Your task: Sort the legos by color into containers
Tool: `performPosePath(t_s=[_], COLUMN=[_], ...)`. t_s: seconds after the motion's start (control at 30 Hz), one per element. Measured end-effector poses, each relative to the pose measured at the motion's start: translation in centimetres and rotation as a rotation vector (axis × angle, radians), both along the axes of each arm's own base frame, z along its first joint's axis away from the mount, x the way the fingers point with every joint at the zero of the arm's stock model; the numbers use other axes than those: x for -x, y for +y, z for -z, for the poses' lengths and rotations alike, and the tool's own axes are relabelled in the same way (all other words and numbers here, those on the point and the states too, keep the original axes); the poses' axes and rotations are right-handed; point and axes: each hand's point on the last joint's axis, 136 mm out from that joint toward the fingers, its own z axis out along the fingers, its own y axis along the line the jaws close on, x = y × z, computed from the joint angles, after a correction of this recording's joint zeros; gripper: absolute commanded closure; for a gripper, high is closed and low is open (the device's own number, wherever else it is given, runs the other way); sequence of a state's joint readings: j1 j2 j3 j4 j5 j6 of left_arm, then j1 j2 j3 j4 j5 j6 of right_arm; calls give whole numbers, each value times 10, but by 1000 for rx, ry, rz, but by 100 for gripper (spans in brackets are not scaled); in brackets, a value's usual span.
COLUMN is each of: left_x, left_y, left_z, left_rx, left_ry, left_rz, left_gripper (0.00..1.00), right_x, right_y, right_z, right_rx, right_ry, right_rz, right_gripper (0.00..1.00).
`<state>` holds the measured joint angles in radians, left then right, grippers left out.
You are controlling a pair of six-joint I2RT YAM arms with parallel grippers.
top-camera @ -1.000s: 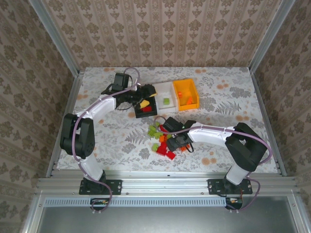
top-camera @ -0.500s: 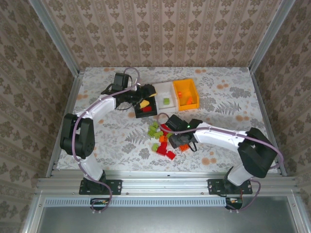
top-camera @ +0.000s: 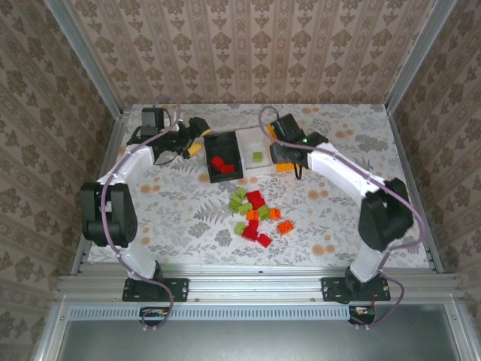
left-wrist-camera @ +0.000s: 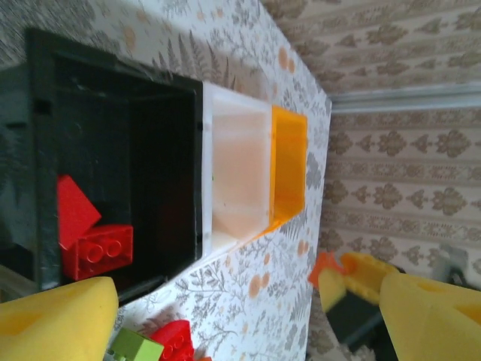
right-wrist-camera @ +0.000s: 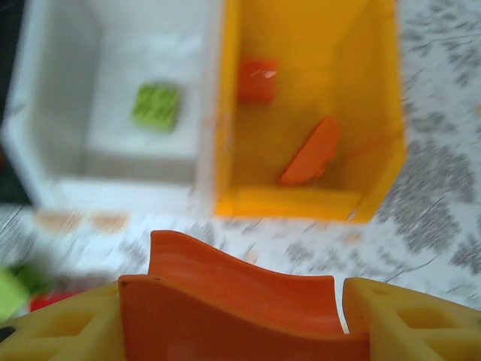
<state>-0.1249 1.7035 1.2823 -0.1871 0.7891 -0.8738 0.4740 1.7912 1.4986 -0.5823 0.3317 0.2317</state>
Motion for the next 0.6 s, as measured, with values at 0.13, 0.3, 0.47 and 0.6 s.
performPosePath(t_s=[0.13, 0.3, 0.47, 0.6], left_x=[-3, -4, -4, -4], left_y=[6, 6, 6, 6], left_z=[-1, -2, -3, -3], left_rx=[5, 10, 13, 16], left_ry=[1, 1, -1, 1], left_rz=[-19, -21, -22, -22], left_gripper=[8, 8, 7, 7], right_x=[-41, -69, -78, -79], right_y=[-16, -29, -26, -22], right_z=[27, 49, 44, 39], right_rx=[33, 51, 58, 56], right_ry=[26, 61, 57, 47], right_rz=[70, 114, 103, 94], right_gripper=[37, 31, 26, 25])
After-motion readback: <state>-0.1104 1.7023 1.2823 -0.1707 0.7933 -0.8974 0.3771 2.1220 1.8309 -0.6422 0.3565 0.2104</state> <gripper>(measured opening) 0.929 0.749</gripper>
